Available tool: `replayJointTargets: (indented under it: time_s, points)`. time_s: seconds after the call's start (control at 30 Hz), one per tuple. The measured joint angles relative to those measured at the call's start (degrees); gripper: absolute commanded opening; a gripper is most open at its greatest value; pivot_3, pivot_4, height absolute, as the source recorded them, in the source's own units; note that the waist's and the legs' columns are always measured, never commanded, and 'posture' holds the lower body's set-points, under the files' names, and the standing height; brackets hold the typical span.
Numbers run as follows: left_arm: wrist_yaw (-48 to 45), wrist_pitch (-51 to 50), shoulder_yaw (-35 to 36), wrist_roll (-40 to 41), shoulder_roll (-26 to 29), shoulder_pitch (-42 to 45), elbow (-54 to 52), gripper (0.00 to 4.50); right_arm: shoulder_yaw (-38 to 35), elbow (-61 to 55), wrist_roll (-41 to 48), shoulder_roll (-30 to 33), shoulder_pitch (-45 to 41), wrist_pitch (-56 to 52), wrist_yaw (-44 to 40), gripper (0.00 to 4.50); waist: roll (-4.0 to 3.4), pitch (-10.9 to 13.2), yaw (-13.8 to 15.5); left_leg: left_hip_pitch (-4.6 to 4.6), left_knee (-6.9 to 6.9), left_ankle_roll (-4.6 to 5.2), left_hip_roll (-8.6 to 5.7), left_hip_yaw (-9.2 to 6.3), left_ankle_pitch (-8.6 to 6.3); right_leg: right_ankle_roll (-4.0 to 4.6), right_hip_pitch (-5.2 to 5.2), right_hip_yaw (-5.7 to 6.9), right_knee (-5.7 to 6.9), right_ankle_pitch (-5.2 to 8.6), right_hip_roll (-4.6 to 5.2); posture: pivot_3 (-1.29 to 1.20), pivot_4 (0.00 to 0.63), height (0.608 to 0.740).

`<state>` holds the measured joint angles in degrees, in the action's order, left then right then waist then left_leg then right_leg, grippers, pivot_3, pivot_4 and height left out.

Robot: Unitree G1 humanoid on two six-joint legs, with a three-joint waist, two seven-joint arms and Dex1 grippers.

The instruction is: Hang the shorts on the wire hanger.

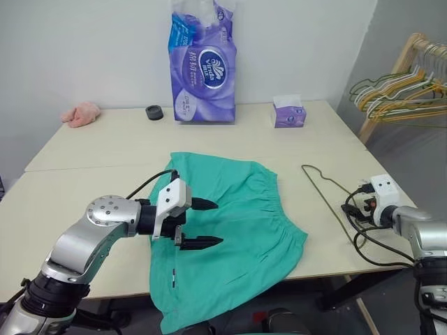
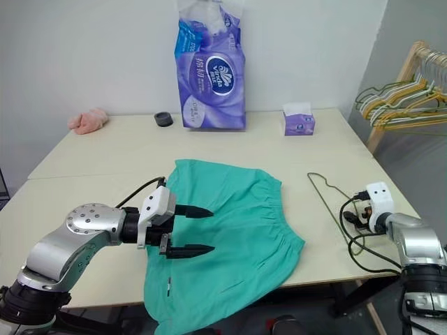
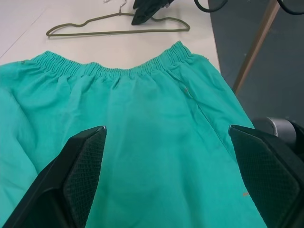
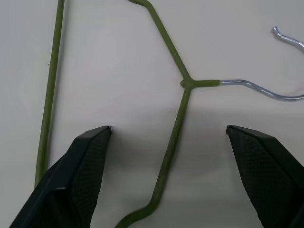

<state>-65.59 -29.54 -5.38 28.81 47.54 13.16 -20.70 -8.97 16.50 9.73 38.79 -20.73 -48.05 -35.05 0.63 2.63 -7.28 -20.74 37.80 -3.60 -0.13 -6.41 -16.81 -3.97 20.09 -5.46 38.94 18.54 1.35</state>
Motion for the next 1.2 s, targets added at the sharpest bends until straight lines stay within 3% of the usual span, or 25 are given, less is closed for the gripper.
replayJointTargets:
  time_s: [0.33, 0.47, 0.63, 0.77, 0.87, 1.0, 1.2]
  points:
    - [0.6, 0.4, 0.1, -0.8, -0.5, -0.1, 0.5, 4.37, 0.8, 3.9, -0.9, -2.0, -0.3, -0.5, 2.0, 0.06, 1.2, -1.0, 0.0, 0.3, -0.13, 0.02, 0.26, -0.17, -0.05, 0.14, -0.37, 0.26, -0.12, 0.08, -0.21, -0.12, 0.0, 0.74]
    - [2.8, 1.3, 0.3, -1.4, -2.9, 0.2, 3.2, 4.37, 0.9, 4.5, -1.9, -4.4, -0.3, 1.4, 5.5, 0.02, 1.71, -1.3, 0.0, 1.14, -0.68, 0.0, 0.4, -0.06, -0.08, 0.18, -1.05, 0.24, -0.55, 0.11, -0.28, -0.12, 0.0, 0.74]
    - [8.1, 2.3, 1.6, -3.6, -6.4, 3.0, 9.7, 4.44, 0.7, 3.6, -2.3, -5.7, -0.7, 4.1, 8.8, 0.01, 1.64, -1.3, -0.2, 1.12, -0.74, -0.01, 0.55, -0.01, -0.08, 0.16, -1.08, 0.2, -0.82, 0.08, -0.4, -0.13, 0.0, 0.74]
    - [12.3, 4.1, 4.9, -5.2, -8.0, 7.3, 19.3, 4.44, 2.5, -2.6, -4.2, -6.2, 0.8, 9.3, 10.3, 0.01, 0.57, -0.6, -0.7, 0.81, -0.73, -0.01, 0.5, 0.16, -0.07, 0.08, -0.7, -0.04, -0.76, 0.03, -0.35, -0.13, 0.001, 0.74]
    - [15.1, 4.1, 8.1, -5.3, -8.8, 11.6, 24.1, 4.44, 4.6, -6.8, -6.2, -5.0, 0.1, 15.6, 10.1, 0.01, 0.21, -0.4, -1.1, 0.78, -0.78, -0.01, 0.49, 0.2, -0.07, 0.08, -0.6, -0.08, -0.71, 0.03, -0.31, -0.13, 0.003, 0.74]
    - [14.0, 2.7, 9.0, -4.5, -8.7, 12.6, 26.3, 4.44, 5.9, -9.7, -8.1, -2.6, -2.1, 21.8, 9.2, 0.01, 0.16, -0.4, -1.1, 0.73, -0.81, -0.01, 0.47, 0.17, -0.08, 0.09, -0.5, -0.1, -0.72, 0.03, -0.25, -0.14, 0.006, 0.74]
    - [4.6, -5.7, 8.6, 0.6, -4.9, 12.5, 25.5, 4.44, 13.5, -18.4, -10.7, 1.1, -3.3, 40.6, -1.1, 0.01, 0.06, -0.3, -1.6, 0.71, -0.81, -0.01, 0.5, 0.17, -0.07, 0.08, -0.46, -0.03, -0.62, 0.04, -0.29, -0.14, 0.009, 0.74]
